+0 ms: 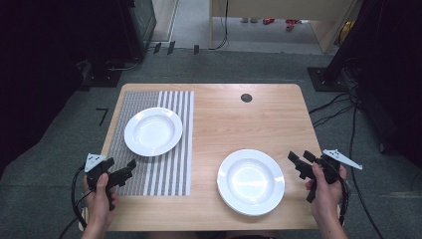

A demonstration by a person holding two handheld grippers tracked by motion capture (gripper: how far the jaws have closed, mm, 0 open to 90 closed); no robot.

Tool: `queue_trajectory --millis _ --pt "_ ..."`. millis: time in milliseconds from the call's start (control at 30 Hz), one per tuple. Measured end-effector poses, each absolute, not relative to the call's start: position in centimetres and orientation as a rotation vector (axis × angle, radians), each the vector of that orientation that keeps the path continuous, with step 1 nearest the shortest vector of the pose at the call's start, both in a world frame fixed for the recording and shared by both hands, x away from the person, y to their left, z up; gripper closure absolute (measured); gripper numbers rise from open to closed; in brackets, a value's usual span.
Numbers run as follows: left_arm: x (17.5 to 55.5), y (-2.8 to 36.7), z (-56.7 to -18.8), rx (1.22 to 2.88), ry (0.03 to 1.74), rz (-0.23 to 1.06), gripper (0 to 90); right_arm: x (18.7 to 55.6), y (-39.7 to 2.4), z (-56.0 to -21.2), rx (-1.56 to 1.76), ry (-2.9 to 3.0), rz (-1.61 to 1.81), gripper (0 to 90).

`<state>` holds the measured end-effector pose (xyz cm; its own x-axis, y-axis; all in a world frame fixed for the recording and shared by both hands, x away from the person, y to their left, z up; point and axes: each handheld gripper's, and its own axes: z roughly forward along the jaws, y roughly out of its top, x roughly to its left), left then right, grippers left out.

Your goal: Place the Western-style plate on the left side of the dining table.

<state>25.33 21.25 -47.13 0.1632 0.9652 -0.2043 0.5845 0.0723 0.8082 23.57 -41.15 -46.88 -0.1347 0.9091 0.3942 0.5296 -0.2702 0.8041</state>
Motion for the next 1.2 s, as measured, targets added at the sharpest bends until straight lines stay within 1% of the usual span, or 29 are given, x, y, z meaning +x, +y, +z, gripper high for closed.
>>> queue_trajectory --millis 233,633,867,1067,1200 --pt "24.9 22.5 -48.8 1.621 1.569 0.595 14.3 22.3 -43.2 -48.1 1.793 1.579 1.334 27.7" --pt "24.1 24.4 -50.2 1.643 1.620 0.651 14.3 20.9 -46.4 -50.5 1.850 1.549 1.243 27.7" --pt "23.9 25.1 -51.0 1.668 1.639 0.662 13.9 20.4 -46.8 -51.2 1.856 1.569 1.189 27.5" --pt "23.9 24.7 -51.2 1.713 1.639 0.681 13.9 20.2 -46.8 -51.7 1.856 1.591 1.144 27.4" --pt "24.0 24.5 -51.5 1.743 1.638 0.656 13.9 20.3 -46.1 -52.1 1.845 1.632 1.094 27.1"
